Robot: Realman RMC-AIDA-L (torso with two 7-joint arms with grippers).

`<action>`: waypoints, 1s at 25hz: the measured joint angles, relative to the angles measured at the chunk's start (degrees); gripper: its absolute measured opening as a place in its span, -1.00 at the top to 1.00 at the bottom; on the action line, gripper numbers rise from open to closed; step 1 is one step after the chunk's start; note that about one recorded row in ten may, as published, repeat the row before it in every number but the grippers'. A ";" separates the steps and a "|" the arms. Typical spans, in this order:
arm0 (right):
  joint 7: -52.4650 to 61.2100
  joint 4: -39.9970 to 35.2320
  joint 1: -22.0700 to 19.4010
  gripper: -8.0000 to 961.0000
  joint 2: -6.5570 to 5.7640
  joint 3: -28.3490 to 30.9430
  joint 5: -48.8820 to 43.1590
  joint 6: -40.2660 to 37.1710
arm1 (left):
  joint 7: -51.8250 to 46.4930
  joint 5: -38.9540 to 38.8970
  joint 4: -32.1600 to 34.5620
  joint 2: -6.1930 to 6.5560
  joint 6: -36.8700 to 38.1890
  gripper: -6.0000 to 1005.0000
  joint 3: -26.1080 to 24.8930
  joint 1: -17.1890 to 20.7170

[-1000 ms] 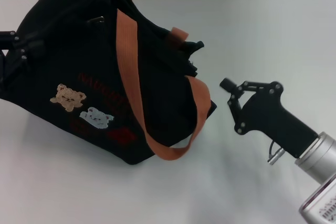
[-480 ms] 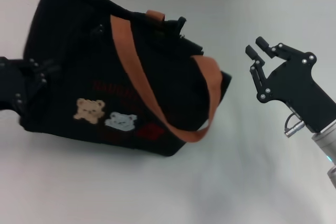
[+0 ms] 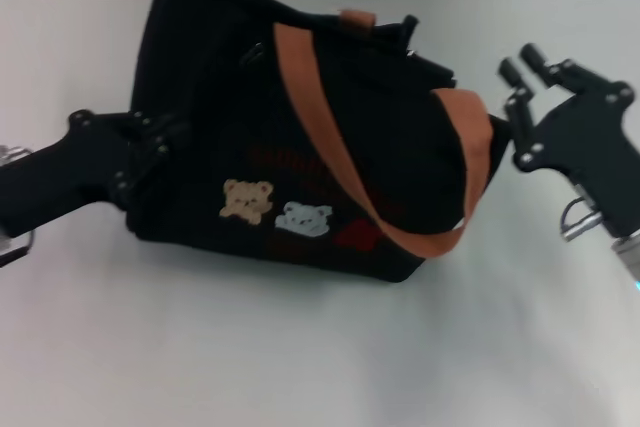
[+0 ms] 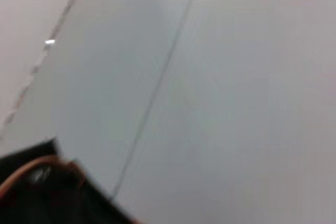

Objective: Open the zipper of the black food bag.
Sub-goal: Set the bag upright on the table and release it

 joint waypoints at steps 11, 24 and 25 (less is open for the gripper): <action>12.98 -1.74 -2.27 0.64 -0.13 11.82 0.01 -1.36 | 3.09 -0.41 -10.94 -0.40 -5.73 0.83 0.54 -7.68; 15.49 -2.43 -3.80 0.51 -0.29 15.49 0.10 -5.50 | 0.09 -6.20 -9.66 0.08 -1.66 0.33 -0.60 -4.98; 15.51 -2.40 -3.91 0.50 -0.26 15.98 0.10 -6.00 | 0.14 -6.77 -8.60 0.13 0.04 0.24 -0.67 -3.95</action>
